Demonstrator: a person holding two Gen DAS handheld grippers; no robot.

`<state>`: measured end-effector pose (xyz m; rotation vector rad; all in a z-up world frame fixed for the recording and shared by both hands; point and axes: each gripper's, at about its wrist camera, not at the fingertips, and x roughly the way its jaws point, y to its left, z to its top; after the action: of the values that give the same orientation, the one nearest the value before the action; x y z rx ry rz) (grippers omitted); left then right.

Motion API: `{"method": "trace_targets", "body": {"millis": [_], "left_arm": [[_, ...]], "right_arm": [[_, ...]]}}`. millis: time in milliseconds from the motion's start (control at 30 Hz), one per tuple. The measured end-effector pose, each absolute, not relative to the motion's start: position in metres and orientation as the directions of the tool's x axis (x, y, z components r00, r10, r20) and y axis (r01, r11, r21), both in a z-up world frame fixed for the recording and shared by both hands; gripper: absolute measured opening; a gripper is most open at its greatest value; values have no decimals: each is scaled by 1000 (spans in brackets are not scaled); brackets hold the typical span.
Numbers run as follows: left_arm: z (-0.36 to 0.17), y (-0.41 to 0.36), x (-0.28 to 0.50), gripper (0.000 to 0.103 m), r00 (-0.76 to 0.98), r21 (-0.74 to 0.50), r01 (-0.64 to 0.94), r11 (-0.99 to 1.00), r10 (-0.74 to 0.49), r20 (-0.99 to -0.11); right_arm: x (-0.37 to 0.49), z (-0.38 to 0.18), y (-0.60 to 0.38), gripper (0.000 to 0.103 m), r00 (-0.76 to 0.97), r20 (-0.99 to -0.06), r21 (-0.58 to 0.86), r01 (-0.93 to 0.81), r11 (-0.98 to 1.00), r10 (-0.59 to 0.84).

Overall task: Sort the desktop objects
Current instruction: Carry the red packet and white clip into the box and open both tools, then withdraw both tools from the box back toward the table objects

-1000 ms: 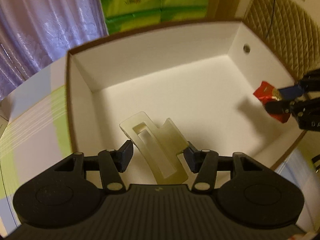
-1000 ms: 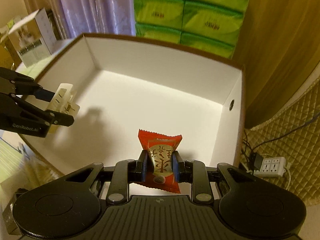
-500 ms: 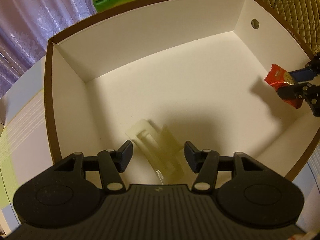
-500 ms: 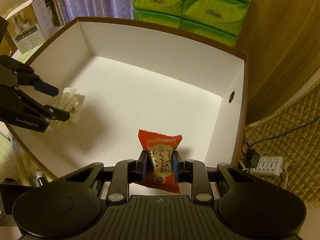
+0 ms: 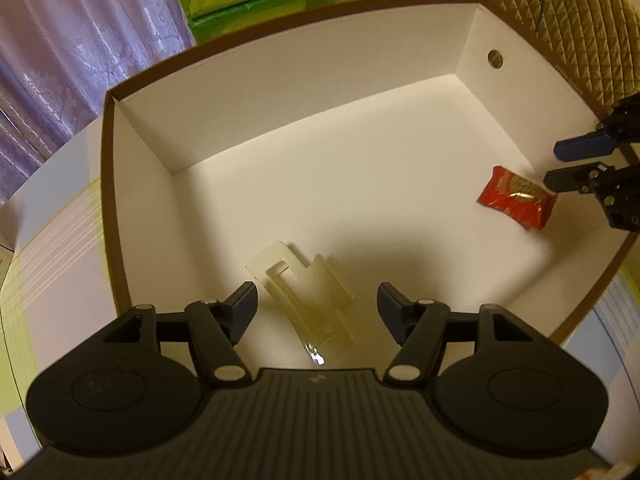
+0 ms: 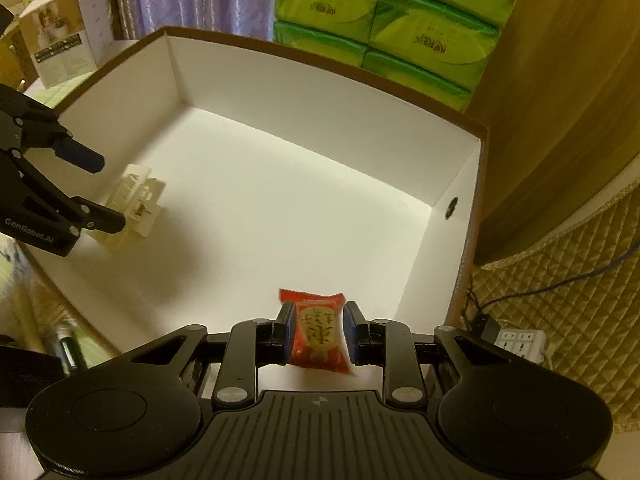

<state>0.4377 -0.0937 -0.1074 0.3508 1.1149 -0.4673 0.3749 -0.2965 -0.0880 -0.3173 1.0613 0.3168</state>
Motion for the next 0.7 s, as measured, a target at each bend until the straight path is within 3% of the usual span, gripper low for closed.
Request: {"method": "trace_targets", "body": {"millis": [100, 167, 233, 300, 400, 533, 700], "left_arm": [[-100, -93, 434, 68, 373, 30, 522, 853, -197, -907], [-94, -91, 430, 77, 390, 39, 514, 857, -193, -900], [-89, -91, 427, 77, 402, 41, 510, 859, -196, -894], [-83, -88, 423, 77, 415, 41, 499, 866, -197, -888], [-72, -82, 416, 82, 438, 43, 477, 878, -196, -877], [-55, -72, 404, 86, 466, 33, 462, 886, -210, -860], [-38, -61, 389, 87, 485, 19, 426, 905, -210, -849]], "right_arm": [[371, -85, -296, 27, 453, -883, -85, -408, 909, 121], [367, -83, -294, 39, 463, -878, -88, -413, 906, 125], [363, -79, -293, 56, 477, -869, -90, -408, 909, 128], [359, -75, -293, 63, 487, -862, -79, -403, 912, 140], [353, -65, -293, 85, 511, -845, -62, -385, 921, 157], [343, -53, -292, 94, 542, -825, -49, -353, 934, 161], [331, -39, -289, 96, 553, -814, -15, -322, 947, 175]]}}
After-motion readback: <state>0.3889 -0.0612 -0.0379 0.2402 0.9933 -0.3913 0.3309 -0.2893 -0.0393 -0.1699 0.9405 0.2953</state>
